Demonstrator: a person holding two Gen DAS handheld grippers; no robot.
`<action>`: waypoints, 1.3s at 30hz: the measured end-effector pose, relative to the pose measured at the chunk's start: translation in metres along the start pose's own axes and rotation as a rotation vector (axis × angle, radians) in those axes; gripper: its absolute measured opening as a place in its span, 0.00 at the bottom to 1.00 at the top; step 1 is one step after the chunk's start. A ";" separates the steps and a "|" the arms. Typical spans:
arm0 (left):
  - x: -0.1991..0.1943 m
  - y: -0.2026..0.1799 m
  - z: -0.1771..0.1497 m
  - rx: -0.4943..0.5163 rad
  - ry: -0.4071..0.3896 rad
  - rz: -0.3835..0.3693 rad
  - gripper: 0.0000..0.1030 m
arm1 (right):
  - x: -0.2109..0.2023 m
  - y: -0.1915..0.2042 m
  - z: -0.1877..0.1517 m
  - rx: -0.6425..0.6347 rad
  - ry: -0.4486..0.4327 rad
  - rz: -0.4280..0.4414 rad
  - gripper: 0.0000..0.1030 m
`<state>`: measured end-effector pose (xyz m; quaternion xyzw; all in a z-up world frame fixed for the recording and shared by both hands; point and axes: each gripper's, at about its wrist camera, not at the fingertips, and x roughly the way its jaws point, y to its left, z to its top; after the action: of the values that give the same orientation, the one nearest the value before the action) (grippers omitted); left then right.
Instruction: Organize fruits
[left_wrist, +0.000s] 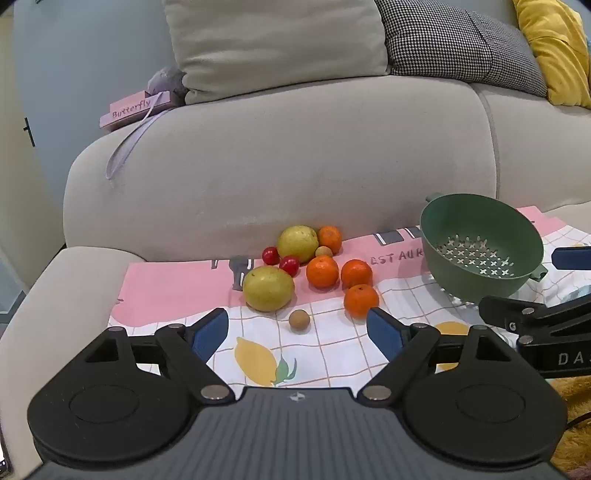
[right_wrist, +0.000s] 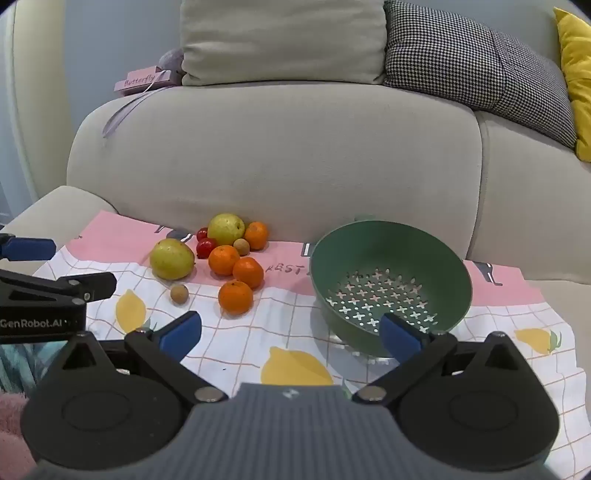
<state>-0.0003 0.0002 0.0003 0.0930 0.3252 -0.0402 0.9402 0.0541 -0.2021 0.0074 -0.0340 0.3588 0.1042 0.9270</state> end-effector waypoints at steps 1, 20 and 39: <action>0.000 0.000 0.000 0.000 -0.001 -0.008 0.96 | 0.000 -0.001 0.000 0.003 0.002 0.000 0.96; -0.001 -0.003 -0.005 0.023 0.032 -0.031 0.92 | 0.000 -0.001 0.001 -0.013 0.022 0.010 0.96; 0.000 -0.005 -0.007 0.050 0.044 -0.021 0.92 | -0.002 -0.005 0.000 0.004 0.023 -0.007 0.96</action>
<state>-0.0052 -0.0032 -0.0054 0.1141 0.3455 -0.0561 0.9297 0.0535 -0.2069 0.0092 -0.0348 0.3694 0.0998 0.9233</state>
